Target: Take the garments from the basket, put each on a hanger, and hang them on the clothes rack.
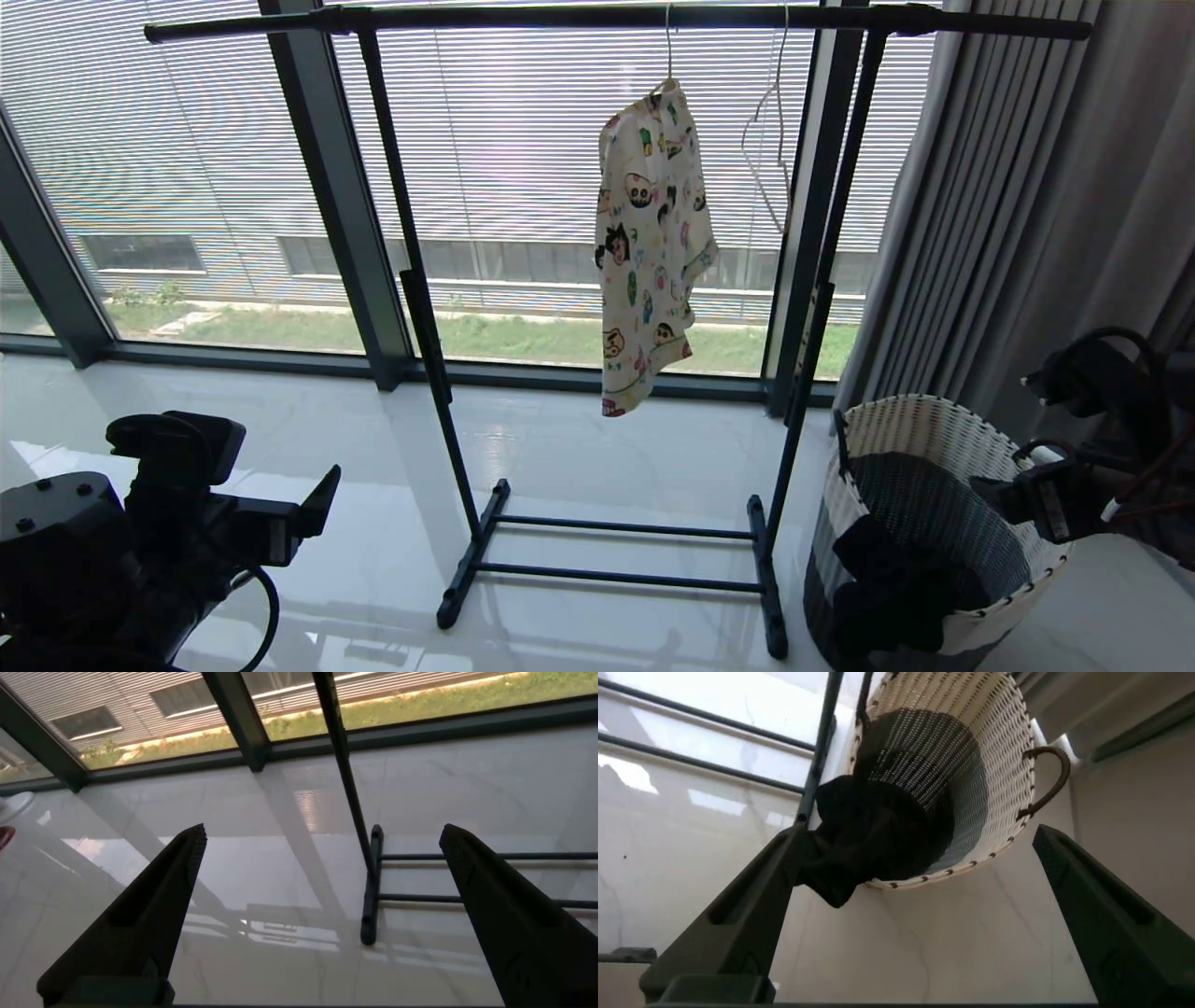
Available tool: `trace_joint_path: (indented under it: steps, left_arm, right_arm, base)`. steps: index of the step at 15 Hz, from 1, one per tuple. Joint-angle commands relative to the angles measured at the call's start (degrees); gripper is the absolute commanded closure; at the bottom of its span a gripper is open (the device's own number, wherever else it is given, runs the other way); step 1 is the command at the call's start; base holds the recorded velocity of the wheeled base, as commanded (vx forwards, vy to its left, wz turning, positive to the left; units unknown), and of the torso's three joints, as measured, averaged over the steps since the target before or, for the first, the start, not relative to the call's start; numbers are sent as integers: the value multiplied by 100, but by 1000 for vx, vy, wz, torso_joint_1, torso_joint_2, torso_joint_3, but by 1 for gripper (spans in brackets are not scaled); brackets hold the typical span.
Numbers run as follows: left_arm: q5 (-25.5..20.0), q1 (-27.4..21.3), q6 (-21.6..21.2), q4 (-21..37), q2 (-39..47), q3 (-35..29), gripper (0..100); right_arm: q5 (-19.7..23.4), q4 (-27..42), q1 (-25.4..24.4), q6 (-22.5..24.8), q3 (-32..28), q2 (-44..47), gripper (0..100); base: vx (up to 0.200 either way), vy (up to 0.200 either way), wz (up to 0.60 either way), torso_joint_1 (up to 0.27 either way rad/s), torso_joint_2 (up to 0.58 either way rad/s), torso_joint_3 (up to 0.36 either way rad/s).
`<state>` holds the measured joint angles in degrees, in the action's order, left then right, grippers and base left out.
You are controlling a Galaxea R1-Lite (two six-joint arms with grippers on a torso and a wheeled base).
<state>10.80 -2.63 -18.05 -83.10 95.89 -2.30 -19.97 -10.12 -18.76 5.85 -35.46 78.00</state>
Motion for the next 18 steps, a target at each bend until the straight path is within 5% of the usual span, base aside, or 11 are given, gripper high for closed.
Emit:
trace_joint_path:
  steps: [1, 6, 10, 18]
  left_arm:
    - [1, 0, -5, -4, 9, 2, 0]
    - [-8, -27, -5, -4, 9, -16, 0]
    - [-17, -106, -5, -74, 9, -33, 0]
    - [-17, -150, -14, -83, 0, -33, 0]
  right_arm:
    - [2, -183, 285, 206, 356, -39, 0]
    - [802, -553, 1173, 1524, 1208, -276, 0]
    - [1188, -561, 1217, 2491, 1894, -469, 0]
    - [1346, -579, 1208, 3045, 2448, -83, 0]
  base:
    - [0, 0, 0, -110, 393, 286]
    - [0, 0, 0, -20, 90, 61]
    - [200, 0, 0, -5, 6, 7]
    - [50, 0, 0, 1, 1, -1]
